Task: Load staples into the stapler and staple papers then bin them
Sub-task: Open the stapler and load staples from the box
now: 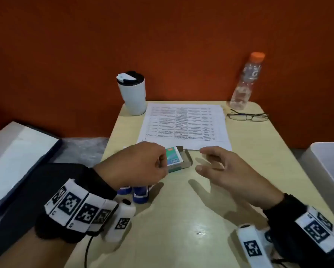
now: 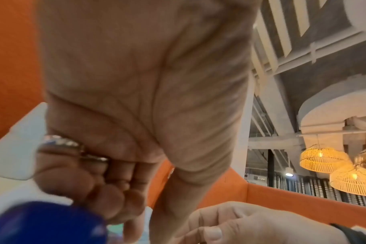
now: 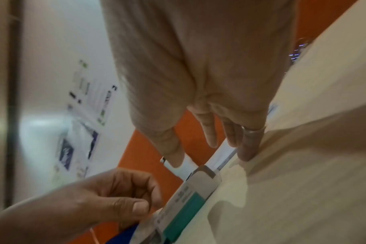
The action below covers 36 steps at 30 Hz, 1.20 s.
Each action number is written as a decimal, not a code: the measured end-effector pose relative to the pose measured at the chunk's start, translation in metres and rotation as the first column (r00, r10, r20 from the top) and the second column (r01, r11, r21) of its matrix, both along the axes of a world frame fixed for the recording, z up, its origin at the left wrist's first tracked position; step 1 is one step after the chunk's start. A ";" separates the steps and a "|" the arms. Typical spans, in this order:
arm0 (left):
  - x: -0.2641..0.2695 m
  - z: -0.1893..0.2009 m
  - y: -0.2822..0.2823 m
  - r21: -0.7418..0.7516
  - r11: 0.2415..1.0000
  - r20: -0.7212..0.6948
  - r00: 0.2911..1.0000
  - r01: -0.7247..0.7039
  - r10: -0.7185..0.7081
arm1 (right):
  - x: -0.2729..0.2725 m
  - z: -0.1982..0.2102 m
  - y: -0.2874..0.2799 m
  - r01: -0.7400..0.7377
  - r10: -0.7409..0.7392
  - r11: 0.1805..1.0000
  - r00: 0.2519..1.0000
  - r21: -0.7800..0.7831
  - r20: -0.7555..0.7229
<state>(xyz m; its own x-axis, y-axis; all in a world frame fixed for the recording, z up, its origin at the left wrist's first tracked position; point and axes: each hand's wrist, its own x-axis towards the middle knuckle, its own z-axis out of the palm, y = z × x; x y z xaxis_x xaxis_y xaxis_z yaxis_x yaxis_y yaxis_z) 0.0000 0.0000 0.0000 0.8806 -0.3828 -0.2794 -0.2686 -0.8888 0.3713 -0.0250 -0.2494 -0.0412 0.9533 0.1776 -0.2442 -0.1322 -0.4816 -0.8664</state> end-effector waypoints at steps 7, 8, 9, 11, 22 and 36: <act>-0.031 -0.001 0.018 -0.002 0.996 0.230 0.969 -0.093 0.091 | -0.004 -0.001 0.007 -0.044 0.045 0.991 0.999 -0.128 0.007; -0.037 -0.003 0.021 0.003 0.995 0.241 0.966 -0.097 0.093 | -0.004 0.000 0.008 -0.025 0.022 0.996 0.999 -0.089 -0.029; -0.043 -0.005 0.022 0.004 0.994 0.251 0.962 -0.107 0.103 | -0.005 0.000 0.009 0.002 -0.004 0.999 0.998 -0.036 -0.058; -0.053 -0.009 0.018 0.012 0.992 0.275 0.954 -0.124 0.116 | -0.008 0.001 0.013 0.038 -0.027 0.996 0.991 0.085 -0.128; -0.030 -0.021 -0.044 0.340 0.928 0.254 0.965 -0.155 0.068 | -0.022 0.000 0.019 0.119 -0.011 0.922 0.959 0.368 -0.283; -0.013 -0.018 -0.044 0.305 0.939 0.256 0.963 -0.159 0.080 | -0.009 0.007 0.020 0.082 -0.018 0.969 0.964 0.233 -0.265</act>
